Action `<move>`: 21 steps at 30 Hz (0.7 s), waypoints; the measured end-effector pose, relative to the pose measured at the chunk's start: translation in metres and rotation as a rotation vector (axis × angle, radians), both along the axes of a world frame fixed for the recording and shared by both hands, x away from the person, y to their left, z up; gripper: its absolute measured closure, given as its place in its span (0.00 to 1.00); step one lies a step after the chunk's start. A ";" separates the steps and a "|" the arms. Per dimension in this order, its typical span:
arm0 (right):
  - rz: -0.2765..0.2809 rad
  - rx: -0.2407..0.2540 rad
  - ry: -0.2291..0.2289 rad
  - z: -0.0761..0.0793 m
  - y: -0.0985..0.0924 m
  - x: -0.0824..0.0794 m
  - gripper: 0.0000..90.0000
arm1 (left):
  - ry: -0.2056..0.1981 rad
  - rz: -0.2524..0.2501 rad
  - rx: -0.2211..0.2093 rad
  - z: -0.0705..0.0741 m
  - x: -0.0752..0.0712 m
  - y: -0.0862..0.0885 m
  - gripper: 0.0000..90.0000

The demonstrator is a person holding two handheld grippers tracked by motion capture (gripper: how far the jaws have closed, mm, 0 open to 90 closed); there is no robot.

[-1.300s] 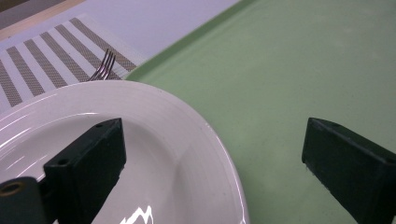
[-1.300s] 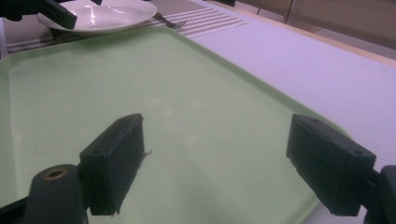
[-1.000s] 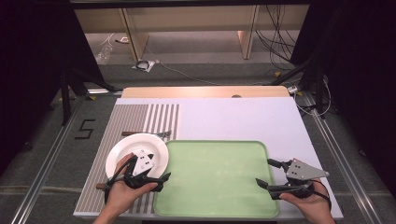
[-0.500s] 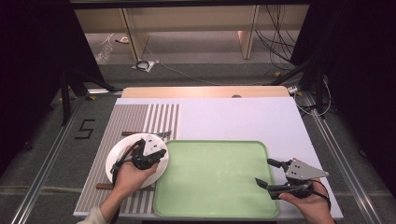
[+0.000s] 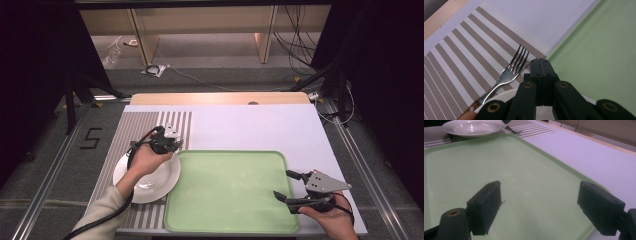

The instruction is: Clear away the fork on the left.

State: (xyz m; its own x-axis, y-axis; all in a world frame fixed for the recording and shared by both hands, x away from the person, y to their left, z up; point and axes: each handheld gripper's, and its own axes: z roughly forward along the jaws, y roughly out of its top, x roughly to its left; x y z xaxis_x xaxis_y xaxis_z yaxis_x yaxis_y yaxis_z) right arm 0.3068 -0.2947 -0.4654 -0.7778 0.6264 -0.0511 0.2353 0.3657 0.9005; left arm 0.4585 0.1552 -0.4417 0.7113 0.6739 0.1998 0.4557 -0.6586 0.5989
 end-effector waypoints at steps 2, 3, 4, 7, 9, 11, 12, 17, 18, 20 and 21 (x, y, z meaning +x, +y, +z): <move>0.003 0.009 -0.003 0.000 0.000 0.000 0.22 | 0.011 0.010 0.007 -0.002 0.007 -0.001 1.00; 0.003 0.010 -0.002 0.000 0.000 0.000 0.22 | 0.020 0.014 0.007 -0.003 0.010 -0.002 1.00; 0.002 0.011 0.000 0.000 0.000 0.000 0.22 | 0.027 0.018 0.005 -0.004 0.013 -0.002 1.00; 0.005 0.009 -0.004 0.000 0.000 0.000 0.22 | 0.034 0.028 0.026 -0.005 0.020 -0.004 1.00; 0.005 0.011 -0.004 0.000 0.000 0.000 0.22 | 0.045 0.028 0.037 -0.005 0.024 -0.005 1.00; 0.001 0.008 -0.001 0.000 0.000 0.000 0.22 | 0.057 0.027 0.050 -0.006 0.028 -0.006 1.00; 0.001 0.008 0.001 0.000 0.000 0.000 0.22 | 0.060 0.026 0.057 -0.006 0.029 -0.007 1.00; 0.001 0.010 -0.001 0.000 0.000 0.000 0.22 | 0.073 0.034 0.060 -0.009 0.030 -0.007 1.00; 0.001 0.010 -0.001 0.000 0.000 0.000 0.22 | 0.073 0.032 0.064 -0.010 0.030 -0.008 1.00; 0.002 0.009 -0.002 -0.001 0.000 0.001 0.22 | 0.081 0.027 0.075 -0.010 0.029 -0.008 1.00; 0.003 0.008 -0.001 -0.001 0.000 0.000 0.22 | 0.085 0.028 0.077 -0.010 0.029 -0.008 1.00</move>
State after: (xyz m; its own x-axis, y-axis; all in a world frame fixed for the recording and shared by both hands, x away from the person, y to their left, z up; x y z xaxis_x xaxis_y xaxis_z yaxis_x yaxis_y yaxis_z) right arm 0.3072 -0.2950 -0.4660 -0.7798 0.6243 -0.0472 0.2329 0.3593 0.9037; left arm 0.4876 0.1468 -0.4520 0.7089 0.6788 0.1913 0.5219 -0.6874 0.5051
